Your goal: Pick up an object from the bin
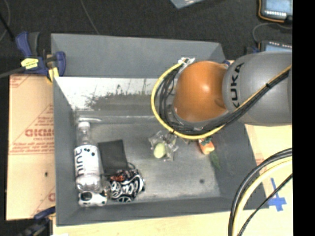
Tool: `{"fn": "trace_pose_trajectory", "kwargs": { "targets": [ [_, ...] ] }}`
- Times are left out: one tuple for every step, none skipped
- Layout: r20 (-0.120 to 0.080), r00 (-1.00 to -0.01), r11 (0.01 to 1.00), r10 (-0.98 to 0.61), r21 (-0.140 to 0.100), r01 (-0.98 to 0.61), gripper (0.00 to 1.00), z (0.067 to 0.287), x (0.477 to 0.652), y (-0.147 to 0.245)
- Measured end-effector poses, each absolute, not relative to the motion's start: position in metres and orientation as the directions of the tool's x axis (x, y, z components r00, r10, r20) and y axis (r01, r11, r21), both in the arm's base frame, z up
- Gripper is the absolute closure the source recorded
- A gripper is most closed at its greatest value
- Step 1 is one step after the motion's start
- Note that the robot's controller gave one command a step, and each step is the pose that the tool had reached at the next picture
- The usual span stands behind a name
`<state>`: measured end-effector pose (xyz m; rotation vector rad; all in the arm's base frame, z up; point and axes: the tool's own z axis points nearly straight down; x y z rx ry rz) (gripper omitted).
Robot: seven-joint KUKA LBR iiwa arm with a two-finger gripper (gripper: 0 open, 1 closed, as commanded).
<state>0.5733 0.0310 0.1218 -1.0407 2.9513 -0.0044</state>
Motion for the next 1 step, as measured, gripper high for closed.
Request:
{"fn": "trace_pose_trajectory", "kwargs": {
  "targets": [
    [-0.009, -0.78, 0.78, -0.626, -0.006, -0.626, 1.0, 0.1346, 0.5726, 0.0309]
  ]
}}
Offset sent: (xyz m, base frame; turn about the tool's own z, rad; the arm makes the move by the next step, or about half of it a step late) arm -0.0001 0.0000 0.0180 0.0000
